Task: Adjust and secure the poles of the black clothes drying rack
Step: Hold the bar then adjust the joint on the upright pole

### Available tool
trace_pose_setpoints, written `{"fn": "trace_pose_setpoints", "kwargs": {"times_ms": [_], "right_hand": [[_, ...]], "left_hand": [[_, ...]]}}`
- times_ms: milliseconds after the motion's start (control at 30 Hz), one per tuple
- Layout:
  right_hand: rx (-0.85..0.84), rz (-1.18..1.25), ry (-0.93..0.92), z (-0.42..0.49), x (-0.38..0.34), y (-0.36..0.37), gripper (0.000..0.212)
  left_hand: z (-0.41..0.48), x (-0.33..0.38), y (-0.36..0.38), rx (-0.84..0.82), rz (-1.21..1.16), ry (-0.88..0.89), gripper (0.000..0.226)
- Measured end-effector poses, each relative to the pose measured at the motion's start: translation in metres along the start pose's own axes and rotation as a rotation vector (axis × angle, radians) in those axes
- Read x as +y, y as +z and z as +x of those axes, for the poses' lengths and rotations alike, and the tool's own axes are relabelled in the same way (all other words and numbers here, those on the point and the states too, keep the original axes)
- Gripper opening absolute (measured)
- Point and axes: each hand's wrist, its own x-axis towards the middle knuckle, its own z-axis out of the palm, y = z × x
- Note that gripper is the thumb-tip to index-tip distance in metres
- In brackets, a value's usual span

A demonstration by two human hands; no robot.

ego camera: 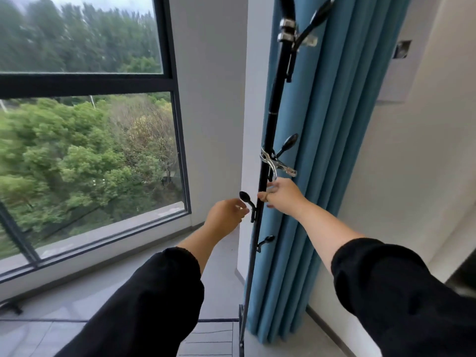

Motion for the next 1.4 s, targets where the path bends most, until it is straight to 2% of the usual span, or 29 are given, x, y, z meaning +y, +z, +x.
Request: {"fn": "trace_pose_setpoints", "kwargs": {"times_ms": [100, 200, 300, 467, 633, 833, 967, 1133, 1233, 1400], "right_hand": [[0.056, 0.079, 0.013, -0.01, -0.004, -0.02, 0.012], [0.104, -0.032, -0.031, -0.031, -0.014, -0.043, 0.01], [0.159, -0.192, -0.149, -0.058, -0.03, -0.066, 0.025], [0.252, -0.322, -0.329, -0.101, -0.066, -0.086, 0.033], [0.359, -0.328, -0.502, -0.132, -0.099, -0.088, 0.032], [0.663, -0.348, -0.735, -0.143, -0.156, -0.092, 0.025], [0.725, -0.387, -0.818, -0.138, -0.196, -0.093, 0.024], [0.718, -0.471, -0.821, -0.122, -0.234, -0.088, 0.037], [0.661, -0.464, -0.746, -0.104, -0.258, -0.08, 0.052], [0.557, -0.386, -0.597, -0.076, -0.283, -0.068, 0.062]], "left_hand": [[-0.014, 0.024, -0.009, 0.098, -0.027, 0.006, 0.016], [-0.034, 0.045, -0.022, 0.237, 0.043, -0.001, 0.031], [-0.056, 0.073, -0.033, 0.311, 0.101, 0.051, 0.033], [-0.088, 0.123, -0.05, 0.366, 0.151, 0.139, 0.028], [-0.108, 0.142, -0.082, 0.471, 0.201, 0.197, 0.026], [-0.115, 0.172, -0.139, 0.63, 0.254, 0.351, 0.028], [-0.115, 0.191, -0.178, 0.776, 0.311, 0.465, 0.03], [-0.097, 0.205, -0.215, 0.777, 0.491, 0.573, 0.038], [-0.079, 0.213, -0.234, 0.784, 0.558, 0.592, 0.045], [-0.043, 0.228, -0.258, 0.797, 0.707, 0.625, 0.053]]}}
